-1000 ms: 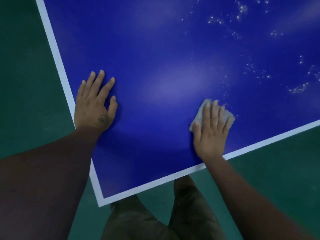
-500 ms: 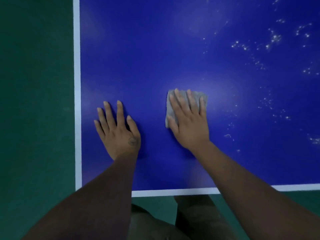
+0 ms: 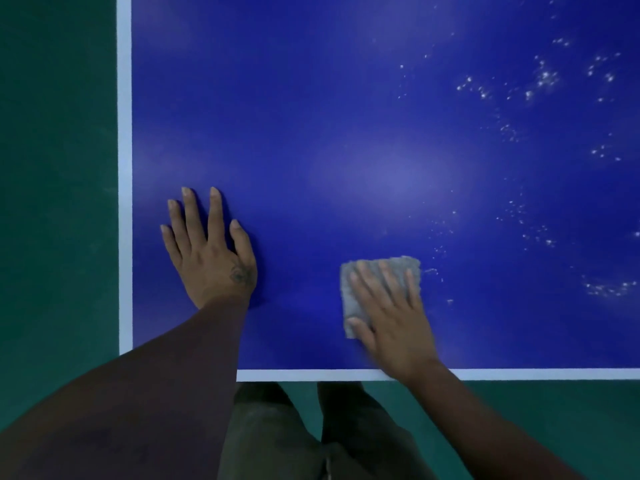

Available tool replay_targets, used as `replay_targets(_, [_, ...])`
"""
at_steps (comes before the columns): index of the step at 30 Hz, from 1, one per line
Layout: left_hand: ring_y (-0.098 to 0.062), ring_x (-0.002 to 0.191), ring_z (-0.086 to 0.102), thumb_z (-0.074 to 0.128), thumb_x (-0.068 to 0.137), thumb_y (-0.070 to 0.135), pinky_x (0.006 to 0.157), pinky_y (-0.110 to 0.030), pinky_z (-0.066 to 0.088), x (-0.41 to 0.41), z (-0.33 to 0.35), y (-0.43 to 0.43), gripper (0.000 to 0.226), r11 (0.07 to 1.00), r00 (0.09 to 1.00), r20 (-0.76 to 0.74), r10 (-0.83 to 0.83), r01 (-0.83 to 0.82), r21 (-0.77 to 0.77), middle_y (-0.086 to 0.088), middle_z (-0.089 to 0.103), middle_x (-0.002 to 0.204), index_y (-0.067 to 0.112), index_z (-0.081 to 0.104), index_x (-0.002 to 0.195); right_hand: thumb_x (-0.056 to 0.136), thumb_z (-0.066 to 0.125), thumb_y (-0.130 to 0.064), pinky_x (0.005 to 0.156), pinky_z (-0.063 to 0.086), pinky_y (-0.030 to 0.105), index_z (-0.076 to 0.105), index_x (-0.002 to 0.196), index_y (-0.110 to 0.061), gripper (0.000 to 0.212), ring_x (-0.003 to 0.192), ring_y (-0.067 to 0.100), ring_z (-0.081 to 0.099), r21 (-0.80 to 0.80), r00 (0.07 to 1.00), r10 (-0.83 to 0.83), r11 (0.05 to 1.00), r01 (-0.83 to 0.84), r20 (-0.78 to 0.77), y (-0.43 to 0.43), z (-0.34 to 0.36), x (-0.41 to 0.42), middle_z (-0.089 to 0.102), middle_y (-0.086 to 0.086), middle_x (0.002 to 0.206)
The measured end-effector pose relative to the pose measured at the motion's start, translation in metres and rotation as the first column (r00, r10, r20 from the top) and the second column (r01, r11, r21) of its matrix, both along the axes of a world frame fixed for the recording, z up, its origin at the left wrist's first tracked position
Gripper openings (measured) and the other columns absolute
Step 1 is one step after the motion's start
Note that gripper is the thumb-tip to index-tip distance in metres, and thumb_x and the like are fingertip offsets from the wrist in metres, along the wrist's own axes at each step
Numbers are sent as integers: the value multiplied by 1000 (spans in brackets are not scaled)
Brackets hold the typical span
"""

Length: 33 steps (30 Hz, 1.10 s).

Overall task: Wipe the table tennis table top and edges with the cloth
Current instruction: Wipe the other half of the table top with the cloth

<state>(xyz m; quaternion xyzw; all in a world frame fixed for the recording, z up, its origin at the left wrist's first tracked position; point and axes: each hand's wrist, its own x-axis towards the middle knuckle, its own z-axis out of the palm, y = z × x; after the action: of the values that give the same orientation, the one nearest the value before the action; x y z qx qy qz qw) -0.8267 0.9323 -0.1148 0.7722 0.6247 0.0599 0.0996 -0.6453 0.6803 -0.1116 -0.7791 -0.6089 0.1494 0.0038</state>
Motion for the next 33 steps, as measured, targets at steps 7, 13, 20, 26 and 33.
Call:
replay_targets(7, [-28,168,9,35,114,43,135,-53,7,0,1,0,58,1000,1000,8,-17,17,14,-4,16,181,30,31,170,110,33,-51,131,8,63,15,171,-18,72,166,30,7,9,986,-165,986,165,15,23,6,-25,8,1,180])
replay_targets(13, [-28,167,11,34,114,44,135,-52,7,0,0,0,58,999,1000,23,-19,18,41,-5,18,180,30,32,170,116,25,-45,134,9,56,14,172,-22,61,167,26,4,97,987,-138,984,146,-86,84,1,-102,6,1,180])
replay_targets(20, [-28,168,10,30,113,46,135,-52,7,-2,-2,1,59,999,998,47,-28,26,36,-5,16,181,31,30,170,114,30,-46,131,15,62,25,170,-21,61,165,29,14,68,989,-138,989,134,51,-31,3,-13,17,1,178])
replay_targets(26, [-30,167,12,28,114,47,135,-53,8,-2,-4,2,58,997,999,34,-35,33,71,-6,18,180,31,31,170,115,19,-44,130,12,67,18,171,-16,63,166,34,9,-10,960,-257,966,259,109,-40,11,-3,11,6,179])
replay_targets(33, [-28,167,13,31,114,48,135,-53,10,-2,-11,4,58,996,998,50,-25,20,91,-4,20,180,32,32,169,115,29,-48,132,9,61,20,171,-21,63,166,28,8,144,960,-273,954,262,59,121,1,-52,13,2,179])
